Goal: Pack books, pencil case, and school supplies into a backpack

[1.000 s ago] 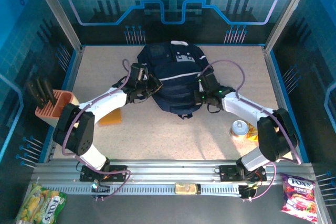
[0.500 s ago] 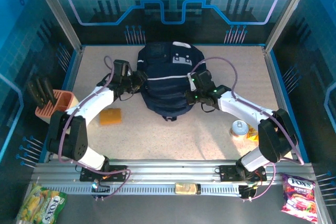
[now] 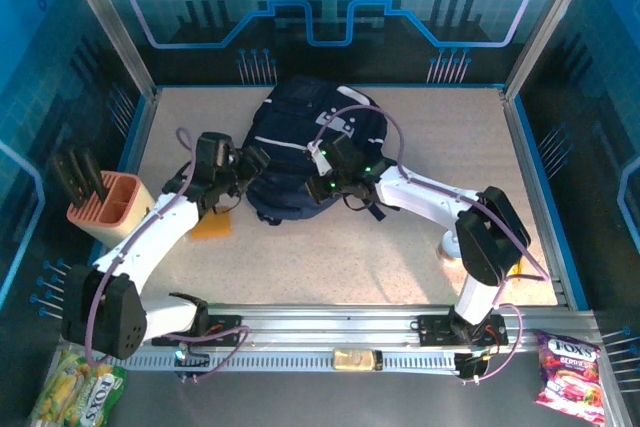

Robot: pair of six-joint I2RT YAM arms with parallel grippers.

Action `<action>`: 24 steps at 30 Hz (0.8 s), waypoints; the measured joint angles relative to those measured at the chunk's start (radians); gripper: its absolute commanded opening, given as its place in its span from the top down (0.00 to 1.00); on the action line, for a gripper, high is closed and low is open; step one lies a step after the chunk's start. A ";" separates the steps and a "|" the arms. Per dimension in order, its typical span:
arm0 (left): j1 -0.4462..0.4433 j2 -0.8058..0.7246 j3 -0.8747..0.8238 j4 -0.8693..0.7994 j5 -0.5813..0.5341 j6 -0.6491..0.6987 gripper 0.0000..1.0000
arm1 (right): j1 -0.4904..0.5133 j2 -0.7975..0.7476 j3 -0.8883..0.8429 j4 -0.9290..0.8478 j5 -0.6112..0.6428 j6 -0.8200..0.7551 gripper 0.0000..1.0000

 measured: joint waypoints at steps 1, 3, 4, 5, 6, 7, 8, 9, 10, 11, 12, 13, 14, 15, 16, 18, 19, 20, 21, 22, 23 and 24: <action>-0.009 0.002 -0.015 0.011 0.013 -0.022 0.41 | 0.004 0.007 0.007 0.006 -0.005 0.002 1.00; -0.028 0.013 -0.043 0.052 0.037 -0.073 0.45 | 0.009 0.015 0.014 0.018 -0.013 0.008 1.00; -0.036 0.021 -0.052 0.076 0.047 -0.096 0.49 | 0.010 0.016 0.014 0.023 -0.020 0.011 1.00; -0.043 0.033 -0.060 0.101 0.055 -0.122 0.51 | 0.011 0.016 0.014 0.024 -0.023 0.015 1.00; -0.048 0.045 -0.064 0.124 0.061 -0.141 0.52 | 0.011 0.016 0.014 0.025 -0.025 0.015 1.00; -0.053 0.059 -0.065 0.144 0.066 -0.156 0.52 | 0.011 0.016 0.014 0.025 -0.027 0.018 1.00; -0.056 0.076 -0.066 0.167 0.070 -0.174 0.52 | 0.011 0.016 0.014 0.025 -0.027 0.018 1.00; -0.057 0.087 -0.066 0.187 0.074 -0.186 0.52 | 0.011 0.016 0.014 0.025 -0.028 0.019 1.00; -0.058 0.100 -0.066 0.207 0.076 -0.198 0.52 | 0.011 0.016 0.014 0.026 -0.030 0.019 1.00; -0.058 0.114 -0.066 0.227 0.079 -0.209 0.52 | 0.011 0.016 0.014 0.026 -0.032 0.022 1.00; -0.058 0.126 -0.065 0.243 0.081 -0.219 0.53 | 0.011 0.016 0.014 0.027 -0.035 0.022 1.00; -0.058 0.139 -0.065 0.259 0.083 -0.227 0.52 | 0.011 0.016 0.014 0.029 -0.038 0.023 1.00; -0.058 0.153 -0.065 0.274 0.085 -0.232 0.52 | 0.011 0.016 0.014 0.032 -0.043 0.023 1.00; -0.058 0.164 -0.065 0.284 0.085 -0.237 0.52 | 0.011 0.016 0.014 0.033 -0.047 0.023 1.00; -0.058 0.175 -0.065 0.296 0.085 -0.244 0.53 | 0.011 0.016 0.014 0.033 -0.050 0.023 1.00; -0.058 0.198 -0.065 0.317 0.088 -0.251 0.54 | 0.011 0.016 0.014 0.033 -0.053 0.023 1.00; -0.058 0.208 -0.065 0.324 0.090 -0.253 0.57 | 0.011 0.016 0.013 0.034 -0.053 0.023 1.00; -0.058 0.218 -0.065 0.330 0.092 -0.255 0.60 | 0.011 0.016 0.012 0.034 -0.053 0.022 1.00; -0.058 0.224 -0.065 0.333 0.092 -0.254 0.63 | 0.011 0.016 0.010 0.034 -0.053 0.022 1.00; -0.059 0.230 -0.065 0.336 0.092 -0.255 0.67 | 0.011 0.016 0.005 0.038 -0.053 0.022 1.00; -0.059 0.235 -0.065 0.337 0.091 -0.256 0.71 | 0.011 0.016 0.000 0.040 -0.053 0.022 1.00; -0.059 0.237 -0.064 0.336 0.090 -0.256 0.74 | 0.012 0.016 -0.005 0.041 -0.052 0.022 1.00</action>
